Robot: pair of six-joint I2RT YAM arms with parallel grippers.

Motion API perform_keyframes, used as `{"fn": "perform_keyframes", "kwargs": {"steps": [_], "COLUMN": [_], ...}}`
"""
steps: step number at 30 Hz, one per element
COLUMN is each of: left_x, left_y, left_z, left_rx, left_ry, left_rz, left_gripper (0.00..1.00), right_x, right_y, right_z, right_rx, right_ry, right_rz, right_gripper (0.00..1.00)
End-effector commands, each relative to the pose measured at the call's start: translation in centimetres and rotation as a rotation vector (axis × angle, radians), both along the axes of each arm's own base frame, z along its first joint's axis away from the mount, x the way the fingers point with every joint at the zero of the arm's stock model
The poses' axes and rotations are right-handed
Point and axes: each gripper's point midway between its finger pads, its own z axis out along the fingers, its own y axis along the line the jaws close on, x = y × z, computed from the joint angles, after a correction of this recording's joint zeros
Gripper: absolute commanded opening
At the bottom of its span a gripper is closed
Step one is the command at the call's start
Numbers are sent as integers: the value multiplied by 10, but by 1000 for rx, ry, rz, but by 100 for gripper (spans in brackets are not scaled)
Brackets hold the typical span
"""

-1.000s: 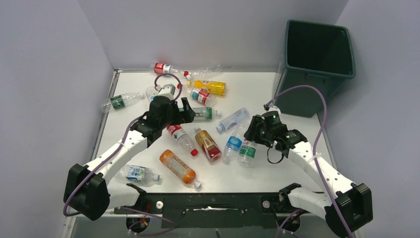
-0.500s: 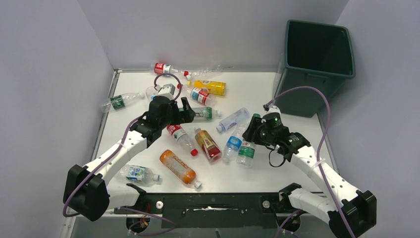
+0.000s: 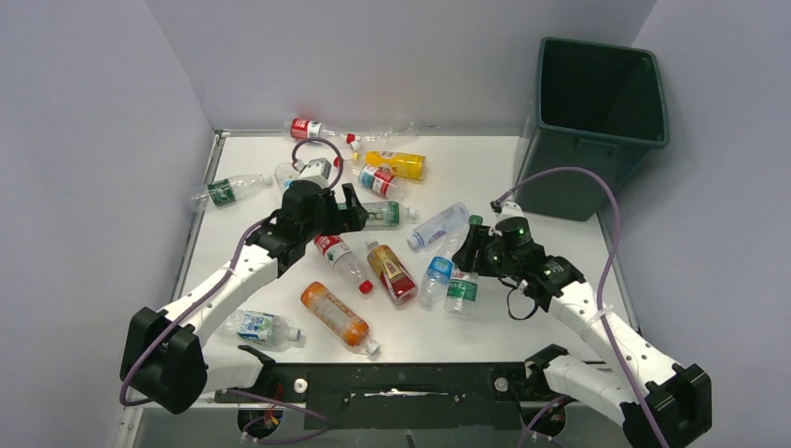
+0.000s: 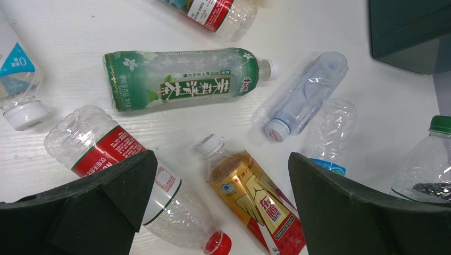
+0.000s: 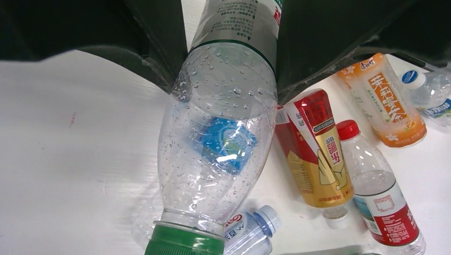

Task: Put the plastic bottles in the bin
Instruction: Pick up the plastic bottle at the center of the board.

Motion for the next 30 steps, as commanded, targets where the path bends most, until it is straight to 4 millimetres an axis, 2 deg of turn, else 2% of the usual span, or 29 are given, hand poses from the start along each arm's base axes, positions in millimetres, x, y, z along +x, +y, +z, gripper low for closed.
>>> {"fn": "perform_keyframes", "kwargs": {"steps": [1,2,12,16,21,26,30], "left_x": [11,11,7,5,4,1,0], "left_y": [-10,-10,-9,-10,-9,-7,-6], "left_z": [29,29,30,27,25,30,31], "left_rx": [-29,-28,-23,-26,-15,-22,-12], "left_ry": [-78,-77,-69,-59,-46,-61,-59], "left_rz": [-25,-26,-36,-40,-42,-35,-36], "left_gripper": [98,98,98,98,98,98,98], "right_x": [17,18,48,68,93,126,151], "right_y": [17,18,32,39,50,37,10], "right_z": [31,31,84,122,180,225,263], "right_rx": [32,22,7,23,25,-15,-14], "right_ry": [-118,-115,-251,-364,-499,-602,-684], "right_rz": [77,88,132,135,159,112,42], "right_gripper": [41,41,42,42,42,42,41]}}
